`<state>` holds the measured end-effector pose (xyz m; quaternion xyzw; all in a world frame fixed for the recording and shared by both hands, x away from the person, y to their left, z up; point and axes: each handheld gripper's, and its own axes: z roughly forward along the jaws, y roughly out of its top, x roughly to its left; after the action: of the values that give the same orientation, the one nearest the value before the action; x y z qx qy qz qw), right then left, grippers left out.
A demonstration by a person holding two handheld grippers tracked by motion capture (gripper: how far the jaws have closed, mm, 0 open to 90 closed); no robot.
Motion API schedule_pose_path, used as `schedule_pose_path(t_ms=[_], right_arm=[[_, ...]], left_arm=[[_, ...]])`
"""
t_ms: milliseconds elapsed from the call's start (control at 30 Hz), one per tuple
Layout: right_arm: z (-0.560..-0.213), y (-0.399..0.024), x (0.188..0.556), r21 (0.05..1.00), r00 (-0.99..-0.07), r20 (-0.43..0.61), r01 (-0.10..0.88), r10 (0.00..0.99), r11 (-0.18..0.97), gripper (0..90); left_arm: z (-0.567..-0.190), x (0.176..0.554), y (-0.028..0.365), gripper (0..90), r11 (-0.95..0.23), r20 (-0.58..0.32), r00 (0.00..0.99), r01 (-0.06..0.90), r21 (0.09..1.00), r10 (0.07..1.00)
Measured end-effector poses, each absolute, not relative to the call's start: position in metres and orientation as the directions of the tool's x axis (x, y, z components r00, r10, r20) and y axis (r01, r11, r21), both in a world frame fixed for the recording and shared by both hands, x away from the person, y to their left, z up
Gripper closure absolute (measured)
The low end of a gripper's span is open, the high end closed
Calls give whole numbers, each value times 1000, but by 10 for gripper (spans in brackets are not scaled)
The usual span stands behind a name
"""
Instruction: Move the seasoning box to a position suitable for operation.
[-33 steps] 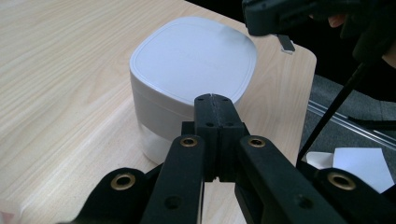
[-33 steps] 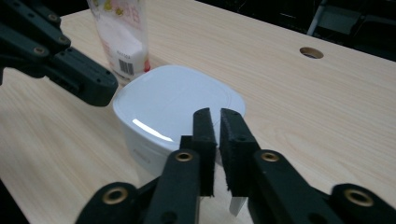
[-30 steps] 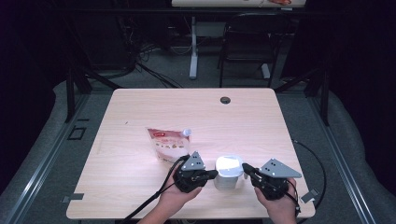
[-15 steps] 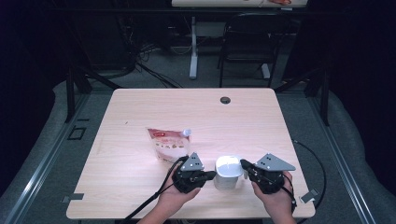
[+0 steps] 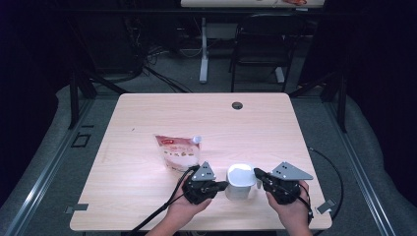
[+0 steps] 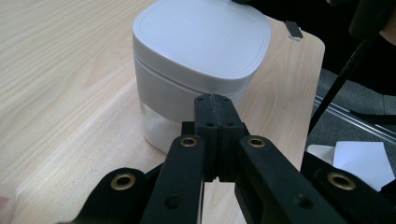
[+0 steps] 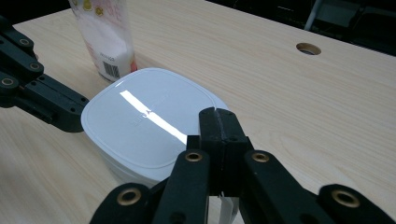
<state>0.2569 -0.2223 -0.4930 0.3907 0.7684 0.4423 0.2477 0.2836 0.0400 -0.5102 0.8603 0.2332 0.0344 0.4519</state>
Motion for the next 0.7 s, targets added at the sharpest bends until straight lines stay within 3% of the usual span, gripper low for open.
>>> schedule_pose_path(t_ms=[467,700], right_arm=[[-493,-223,254,874,-568,-29,385,823,297,900],[-481,-217,238,885,-601,-53,341,797,316,771]], left_arm=[[-507,285,37,900,-468,-156,890,367,804,429],[-502,285,36,900,-469,-150,893,359,807,425]])
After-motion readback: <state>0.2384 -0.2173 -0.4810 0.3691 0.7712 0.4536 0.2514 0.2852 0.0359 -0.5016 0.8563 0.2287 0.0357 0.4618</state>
